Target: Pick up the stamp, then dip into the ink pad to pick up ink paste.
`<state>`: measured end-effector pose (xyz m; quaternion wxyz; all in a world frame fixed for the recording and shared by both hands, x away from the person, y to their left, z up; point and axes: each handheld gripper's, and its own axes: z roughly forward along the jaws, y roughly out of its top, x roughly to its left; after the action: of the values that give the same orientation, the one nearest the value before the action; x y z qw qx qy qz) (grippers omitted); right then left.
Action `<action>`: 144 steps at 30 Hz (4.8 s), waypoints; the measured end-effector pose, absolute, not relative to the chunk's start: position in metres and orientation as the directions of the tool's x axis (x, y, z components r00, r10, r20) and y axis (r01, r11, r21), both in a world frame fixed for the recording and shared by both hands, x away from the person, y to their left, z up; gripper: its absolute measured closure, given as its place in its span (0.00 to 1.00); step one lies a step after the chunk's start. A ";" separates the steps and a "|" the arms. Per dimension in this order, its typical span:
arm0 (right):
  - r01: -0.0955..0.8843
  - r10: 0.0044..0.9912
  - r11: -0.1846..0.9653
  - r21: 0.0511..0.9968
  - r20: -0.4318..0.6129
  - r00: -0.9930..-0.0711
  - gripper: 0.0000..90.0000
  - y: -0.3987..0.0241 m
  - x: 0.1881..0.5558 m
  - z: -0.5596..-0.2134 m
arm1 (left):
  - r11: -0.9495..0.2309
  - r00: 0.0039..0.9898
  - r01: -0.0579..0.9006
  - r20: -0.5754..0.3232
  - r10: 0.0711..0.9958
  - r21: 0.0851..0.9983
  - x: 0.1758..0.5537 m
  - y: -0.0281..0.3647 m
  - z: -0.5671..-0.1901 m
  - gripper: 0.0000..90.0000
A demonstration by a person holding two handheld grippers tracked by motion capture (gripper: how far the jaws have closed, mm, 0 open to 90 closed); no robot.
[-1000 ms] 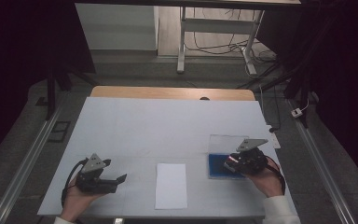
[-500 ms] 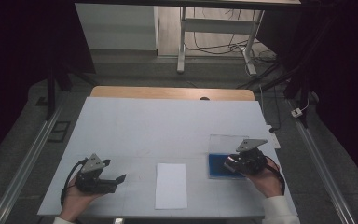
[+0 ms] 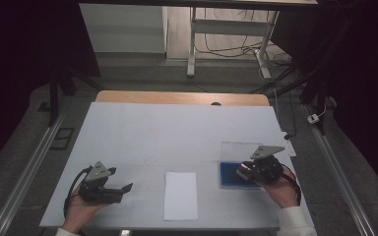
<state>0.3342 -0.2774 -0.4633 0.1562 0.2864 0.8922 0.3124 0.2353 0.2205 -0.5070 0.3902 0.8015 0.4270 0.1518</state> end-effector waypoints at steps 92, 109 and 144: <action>0.427 0.629 0.634 0.644 -0.109 -0.770 0.78 -0.265 0.334 -0.468 | -0.367 0.606 0.553 -0.059 0.794 0.748 0.234 0.217 -0.506 0.19; 0.419 0.623 0.649 0.636 -0.127 -0.772 0.78 -0.263 0.334 -0.470 | -0.375 0.609 0.552 -0.053 0.791 0.745 0.234 0.216 -0.507 0.19; 0.431 0.627 0.661 0.614 -0.136 -0.767 0.79 -0.260 0.333 -0.474 | -0.381 0.610 0.545 -0.042 0.791 0.747 0.233 0.216 -0.507 0.20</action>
<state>0.3334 -0.2605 -0.4743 0.1705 0.2953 0.8953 0.2866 0.2334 0.2159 -0.5070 0.3763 0.8146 0.4101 0.1634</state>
